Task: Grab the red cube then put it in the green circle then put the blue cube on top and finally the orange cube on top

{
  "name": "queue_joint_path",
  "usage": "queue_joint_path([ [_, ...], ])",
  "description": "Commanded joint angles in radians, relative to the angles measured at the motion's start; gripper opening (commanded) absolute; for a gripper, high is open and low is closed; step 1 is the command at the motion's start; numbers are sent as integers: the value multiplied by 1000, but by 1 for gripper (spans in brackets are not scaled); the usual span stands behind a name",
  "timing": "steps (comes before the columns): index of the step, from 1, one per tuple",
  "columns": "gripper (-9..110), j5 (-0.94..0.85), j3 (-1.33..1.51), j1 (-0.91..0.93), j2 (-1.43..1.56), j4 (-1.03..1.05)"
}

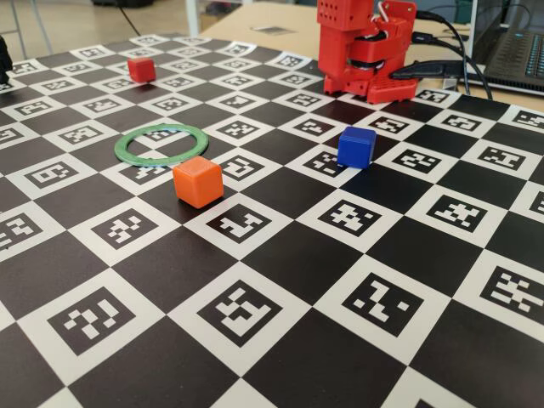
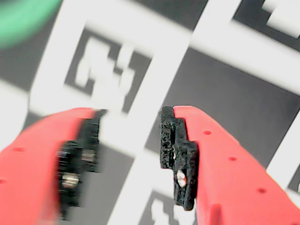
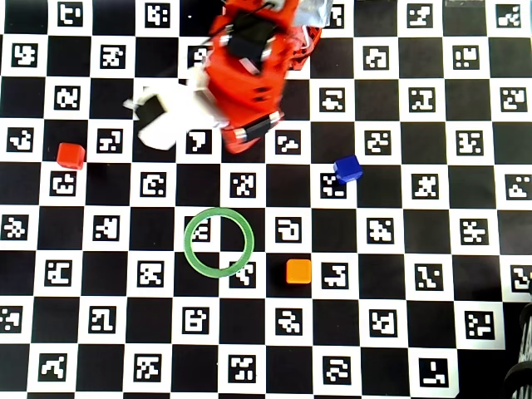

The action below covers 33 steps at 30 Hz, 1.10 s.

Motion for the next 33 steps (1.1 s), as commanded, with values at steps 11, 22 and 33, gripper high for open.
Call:
queue_joint_path([
  [11, 35, -202, -532, 439, -453, 46],
  [22, 39, -242, -861, 541, -845, 94],
  [33, 40, -225, -1069, 543, -1083, 114],
])
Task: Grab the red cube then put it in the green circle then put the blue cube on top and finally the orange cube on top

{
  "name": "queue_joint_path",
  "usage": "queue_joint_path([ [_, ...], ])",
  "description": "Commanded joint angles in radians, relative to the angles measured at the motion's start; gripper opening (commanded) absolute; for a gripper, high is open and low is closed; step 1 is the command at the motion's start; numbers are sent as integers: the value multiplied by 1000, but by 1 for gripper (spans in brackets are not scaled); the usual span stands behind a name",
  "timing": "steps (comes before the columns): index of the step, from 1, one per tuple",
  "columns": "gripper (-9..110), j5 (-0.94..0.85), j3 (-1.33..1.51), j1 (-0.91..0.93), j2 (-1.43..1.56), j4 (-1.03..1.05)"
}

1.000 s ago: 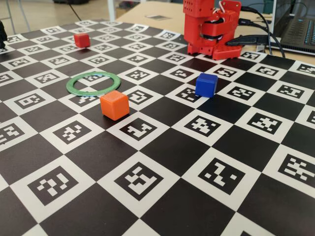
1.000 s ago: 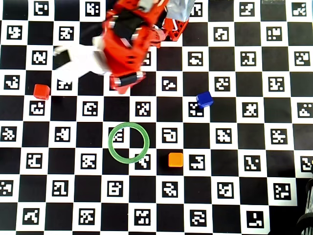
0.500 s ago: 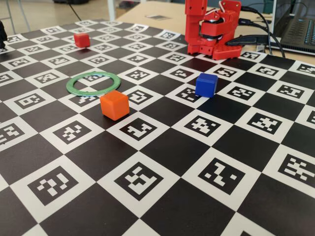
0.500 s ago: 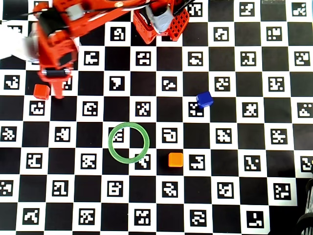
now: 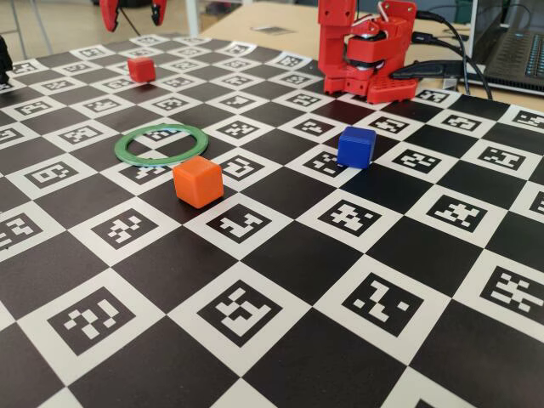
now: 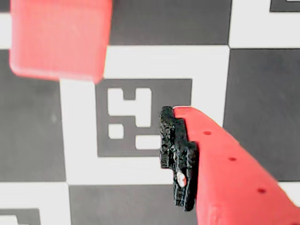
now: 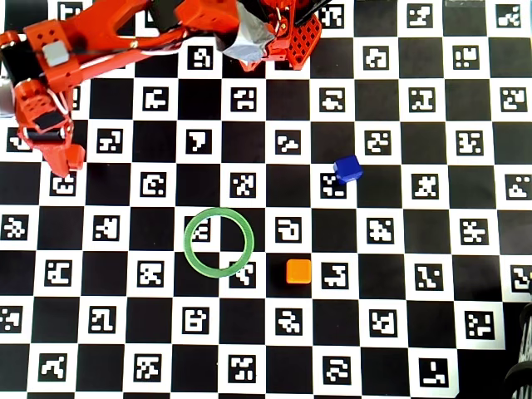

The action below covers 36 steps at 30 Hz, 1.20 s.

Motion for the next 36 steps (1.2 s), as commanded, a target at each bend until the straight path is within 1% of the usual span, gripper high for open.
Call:
queue_joint_path([
  [1, 40, 6, -87, 9, 20, -2],
  [15, 40, 29, 2, -5, -37, -103],
  [36, 41, 55, 186, -23, -44, -265],
])
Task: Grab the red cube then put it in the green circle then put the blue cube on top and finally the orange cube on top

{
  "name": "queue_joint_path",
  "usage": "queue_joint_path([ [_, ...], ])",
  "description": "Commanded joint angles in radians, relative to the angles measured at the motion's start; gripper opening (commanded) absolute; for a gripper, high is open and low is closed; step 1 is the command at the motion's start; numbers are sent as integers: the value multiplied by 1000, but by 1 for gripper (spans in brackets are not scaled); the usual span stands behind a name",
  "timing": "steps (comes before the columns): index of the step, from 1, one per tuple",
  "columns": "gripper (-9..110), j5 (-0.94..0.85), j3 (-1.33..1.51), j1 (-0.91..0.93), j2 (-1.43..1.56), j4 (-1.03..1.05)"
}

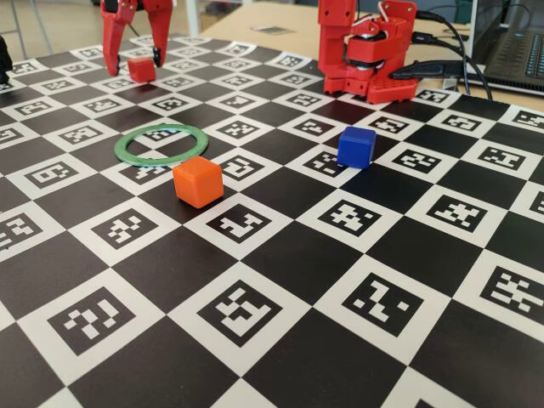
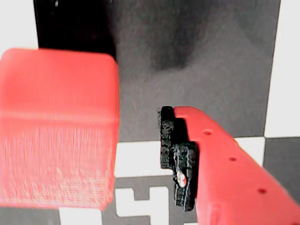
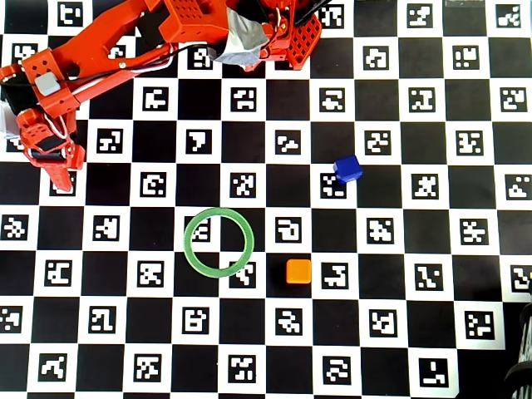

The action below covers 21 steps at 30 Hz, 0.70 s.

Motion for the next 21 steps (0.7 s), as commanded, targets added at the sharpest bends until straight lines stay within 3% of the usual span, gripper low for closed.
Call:
queue_joint_path([
  [1, 41, 17, -11, -17, 41, -18],
  [21, 40, 147, -8, -32, 43, -29],
])
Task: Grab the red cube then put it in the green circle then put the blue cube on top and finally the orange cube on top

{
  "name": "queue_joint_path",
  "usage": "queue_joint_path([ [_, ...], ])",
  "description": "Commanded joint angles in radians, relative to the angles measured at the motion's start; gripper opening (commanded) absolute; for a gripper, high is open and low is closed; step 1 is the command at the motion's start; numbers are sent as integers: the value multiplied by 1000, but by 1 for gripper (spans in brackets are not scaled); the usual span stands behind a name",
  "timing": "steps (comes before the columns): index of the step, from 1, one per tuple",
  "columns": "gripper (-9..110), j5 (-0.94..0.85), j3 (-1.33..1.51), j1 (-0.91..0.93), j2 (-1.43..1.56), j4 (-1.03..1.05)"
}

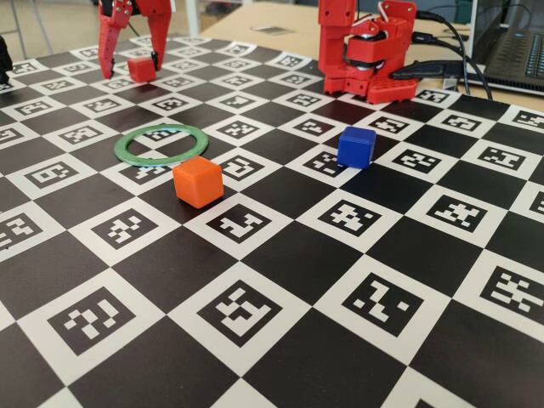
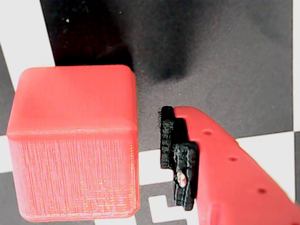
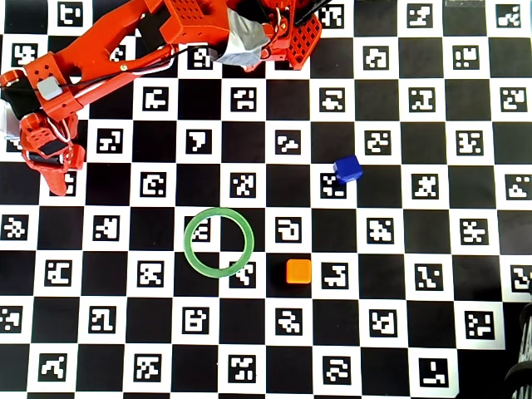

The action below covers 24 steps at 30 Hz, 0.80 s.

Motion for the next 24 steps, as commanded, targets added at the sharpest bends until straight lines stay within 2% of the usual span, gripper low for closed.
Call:
queue_joint_path([
  [1, 40, 15, -11, -17, 43, -12],
  [9, 37, 26, -5, -20, 48, -6],
  [17, 16, 25, 0, -20, 54, -6],
  [24, 8, 23, 2, -20, 61, -5],
])
